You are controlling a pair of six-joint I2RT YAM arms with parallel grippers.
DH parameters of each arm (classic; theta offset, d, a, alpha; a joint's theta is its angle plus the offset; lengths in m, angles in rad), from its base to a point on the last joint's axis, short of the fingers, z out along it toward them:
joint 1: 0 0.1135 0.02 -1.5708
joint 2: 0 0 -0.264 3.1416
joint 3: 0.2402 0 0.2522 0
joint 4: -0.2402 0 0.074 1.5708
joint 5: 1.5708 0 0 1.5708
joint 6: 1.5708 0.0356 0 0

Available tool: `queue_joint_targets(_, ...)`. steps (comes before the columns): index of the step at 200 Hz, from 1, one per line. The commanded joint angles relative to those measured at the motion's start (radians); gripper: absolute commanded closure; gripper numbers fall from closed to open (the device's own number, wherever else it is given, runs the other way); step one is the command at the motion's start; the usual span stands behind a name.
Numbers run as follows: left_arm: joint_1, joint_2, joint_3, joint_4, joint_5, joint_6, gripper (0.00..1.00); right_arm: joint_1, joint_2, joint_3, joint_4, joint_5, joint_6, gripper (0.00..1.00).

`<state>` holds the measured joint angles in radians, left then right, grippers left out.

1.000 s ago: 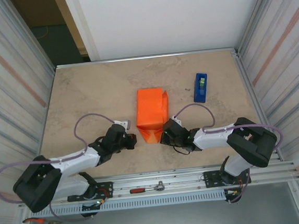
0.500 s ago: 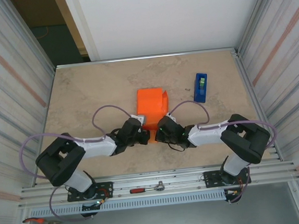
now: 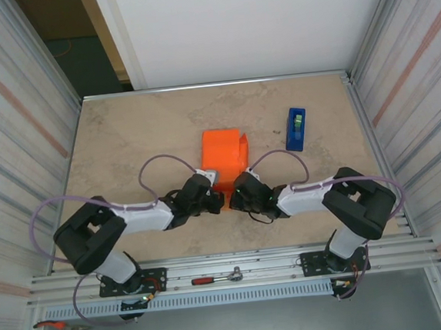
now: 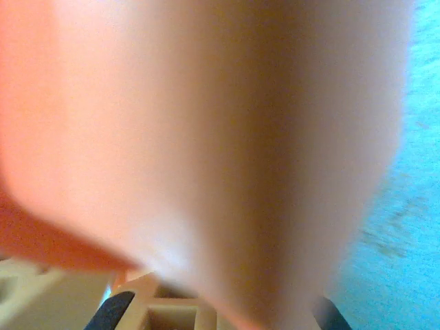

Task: Wrap the gift box in paper

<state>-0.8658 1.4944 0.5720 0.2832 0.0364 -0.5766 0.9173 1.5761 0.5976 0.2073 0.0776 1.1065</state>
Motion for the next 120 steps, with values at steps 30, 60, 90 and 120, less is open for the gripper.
queue_joint_targets(30, 0.118, -0.170, 0.070, -0.158, 0.036, 0.043, 0.87, -0.020, -0.095, -0.037, -0.051, 0.012, -0.030, 1.00)
queue_joint_targets(60, 0.226, -0.153, 0.127, -0.187, 0.106, 0.094, 0.78, -0.020, -0.075, -0.026, -0.033, 0.005, -0.030, 1.00)
queue_joint_targets(90, 0.279, -0.060, 0.234, -0.257, 0.157, 0.178, 0.68, -0.023, -0.024, 0.013, -0.025, -0.008, -0.039, 1.00)
queue_joint_targets(120, 0.285, 0.022, 0.294, -0.289, 0.169, 0.228, 0.58, -0.042, 0.022, 0.048, -0.026, -0.019, -0.056, 1.00)
